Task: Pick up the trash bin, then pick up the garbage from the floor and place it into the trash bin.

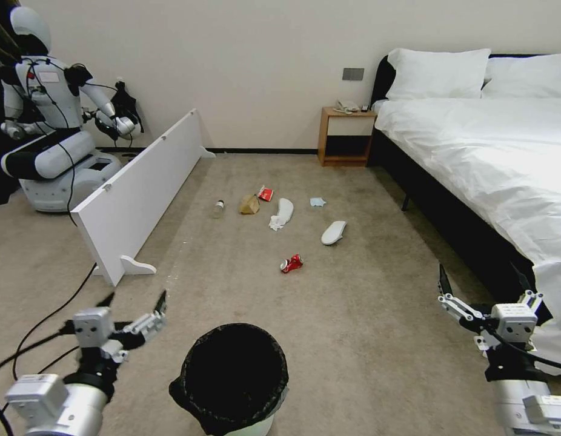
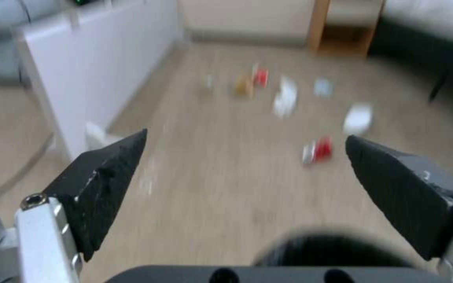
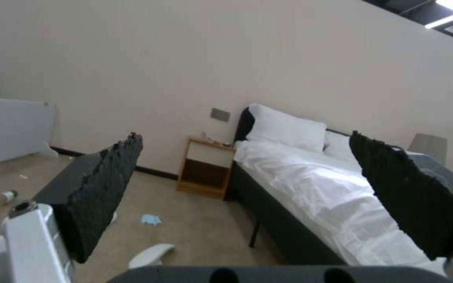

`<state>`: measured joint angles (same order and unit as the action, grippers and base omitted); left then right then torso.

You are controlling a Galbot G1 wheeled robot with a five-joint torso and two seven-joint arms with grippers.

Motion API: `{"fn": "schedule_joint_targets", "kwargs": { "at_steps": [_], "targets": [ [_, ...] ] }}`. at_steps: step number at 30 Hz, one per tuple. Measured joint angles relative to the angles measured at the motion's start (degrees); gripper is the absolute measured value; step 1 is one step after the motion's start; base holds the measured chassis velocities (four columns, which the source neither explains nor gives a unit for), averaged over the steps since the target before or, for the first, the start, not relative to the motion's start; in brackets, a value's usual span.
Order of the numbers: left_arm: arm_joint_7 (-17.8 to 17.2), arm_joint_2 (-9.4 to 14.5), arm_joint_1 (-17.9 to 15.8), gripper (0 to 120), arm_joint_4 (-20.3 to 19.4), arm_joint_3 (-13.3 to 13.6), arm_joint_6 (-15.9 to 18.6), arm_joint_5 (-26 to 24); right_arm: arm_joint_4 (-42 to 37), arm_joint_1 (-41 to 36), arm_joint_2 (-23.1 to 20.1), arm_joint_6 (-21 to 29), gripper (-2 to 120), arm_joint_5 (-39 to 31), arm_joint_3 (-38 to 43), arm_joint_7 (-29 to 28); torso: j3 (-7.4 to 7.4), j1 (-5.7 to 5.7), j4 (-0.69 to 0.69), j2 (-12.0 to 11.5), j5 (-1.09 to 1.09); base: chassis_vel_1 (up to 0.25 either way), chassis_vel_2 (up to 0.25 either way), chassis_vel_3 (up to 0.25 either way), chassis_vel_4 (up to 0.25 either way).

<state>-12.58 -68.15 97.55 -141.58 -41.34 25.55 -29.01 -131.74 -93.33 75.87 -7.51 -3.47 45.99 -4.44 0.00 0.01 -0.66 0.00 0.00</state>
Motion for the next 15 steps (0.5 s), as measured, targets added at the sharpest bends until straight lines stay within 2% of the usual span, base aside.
{"fn": "schedule_joint_targets", "kwargs": {
  "at_steps": [1, 2, 3, 4, 6, 7, 9, 15],
  "targets": [
    [0.00, 0.00, 0.00, 100, 0.00, 0.00, 0.00, 0.00, 0.00, 0.00, 0.00, 0.00, 100, 0.00, 0.00, 0.00, 0.00, 0.00, 0.00, 0.00, 0.00, 0.000, 0.000, 0.000, 0.000],
    [-1.33, 0.32, 0.01, 100, 0.71, 0.62, 3.49, -0.33, 0.00, -0.05, 0.05, -0.09, 100, 0.00, 0.18, 0.08, 0.00, 0.00, 0.00, 0.00, 0.00, 0.000, 0.000, 0.000, 0.000],
    [-2.40, 0.48, -0.09, 100, 1.56, 1.14, 5.31, -0.53, 0.01, -0.12, 0.13, -0.19, 100, 0.00, 0.20, 0.11, 0.00, 0.00, 0.02, 0.00, 0.00, 0.000, 0.000, 0.000, 0.000],
    [-2.40, 0.48, -0.09, 100, 1.56, 1.14, 5.31, -0.53, 0.01, -0.12, 0.13, -0.19, 100, 0.00, 0.20, 0.11, 0.00, 0.00, 0.02, 0.00, 0.00, 0.000, 0.000, 0.000, 0.000],
    [-4.15, 0.68, -0.33, 100, 3.48, 2.41, 8.02, -1.32, 0.05, -0.36, 0.43, -0.43, 100, 0.01, 0.15, 0.24, 0.00, 0.00, 0.02, 0.00, 0.00, 0.000, 0.000, 0.000, 0.000],
    [-4.15, 0.68, -0.33, 100, 3.48, 2.41, 8.02, -1.32, 0.05, -0.36, 0.43, -0.43, 100, 0.01, 0.15, 0.24, 0.00, 0.00, 0.02, 0.00, 0.00, 0.000, 0.000, 0.000, 0.000],
    [-5.21, 0.75, -0.57, 100, 5.34, 4.44, 9.34, -1.93, 0.06, -0.69, 0.92, -0.77, 100, 0.12, -0.06, 0.44, 0.00, 0.00, 0.01, 0.00, 0.00, 0.000, 0.000, 0.000, 0.000],
    [-6.66, 0.97, -1.51, 100, 8.29, 7.37, 10.83, -1.74, -0.27, -0.75, 1.45, -0.84, 100, 0.13, -0.12, 0.62, 0.00, 0.00, 0.01, 0.00, -0.01, 0.000, 0.000, 0.000, 0.000]
  ]
}}
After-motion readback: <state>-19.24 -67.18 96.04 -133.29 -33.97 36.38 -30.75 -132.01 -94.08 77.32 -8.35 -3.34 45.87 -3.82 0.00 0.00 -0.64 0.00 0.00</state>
